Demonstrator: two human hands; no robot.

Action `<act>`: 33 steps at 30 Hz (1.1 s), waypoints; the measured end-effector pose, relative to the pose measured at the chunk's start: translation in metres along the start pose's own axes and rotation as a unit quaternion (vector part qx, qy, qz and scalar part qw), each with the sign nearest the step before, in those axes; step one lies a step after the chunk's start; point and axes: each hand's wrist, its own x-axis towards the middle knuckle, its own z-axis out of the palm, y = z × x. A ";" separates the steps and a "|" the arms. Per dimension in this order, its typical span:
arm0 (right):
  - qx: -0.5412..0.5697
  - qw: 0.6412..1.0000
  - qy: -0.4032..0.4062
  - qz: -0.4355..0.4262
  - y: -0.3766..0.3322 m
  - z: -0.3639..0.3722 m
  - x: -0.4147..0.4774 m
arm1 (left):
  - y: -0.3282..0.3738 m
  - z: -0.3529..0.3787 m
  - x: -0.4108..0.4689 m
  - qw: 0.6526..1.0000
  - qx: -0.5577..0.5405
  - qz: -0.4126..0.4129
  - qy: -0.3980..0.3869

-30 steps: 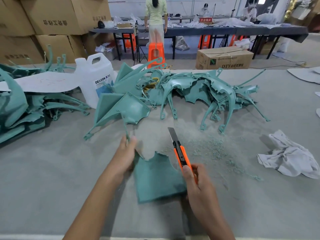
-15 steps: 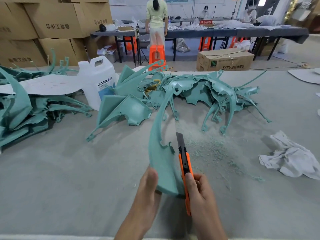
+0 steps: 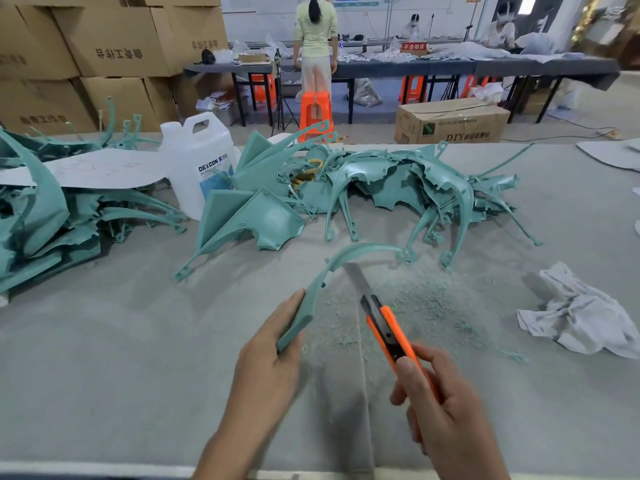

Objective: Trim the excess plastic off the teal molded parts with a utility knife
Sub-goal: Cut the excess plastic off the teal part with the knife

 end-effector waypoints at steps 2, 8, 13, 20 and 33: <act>-0.052 0.998 -0.026 -0.037 -0.008 -0.006 -0.002 | -0.003 -0.003 0.001 0.999 0.041 0.016 -0.003; -0.130 0.984 -0.095 -0.074 -0.029 -0.018 -0.002 | -0.006 -0.012 -0.004 0.996 0.091 0.003 -0.023; -0.166 0.976 -0.107 -0.091 -0.043 -0.027 0.006 | 0.004 -0.020 -0.010 0.991 0.133 0.022 -0.002; -0.240 0.967 0.008 -0.085 -0.031 -0.035 0.049 | 0.022 -0.033 -0.030 0.981 0.169 0.090 0.009; -0.155 0.982 0.096 -0.051 -0.018 -0.032 0.032 | 0.022 -0.042 -0.031 0.981 0.171 0.084 0.038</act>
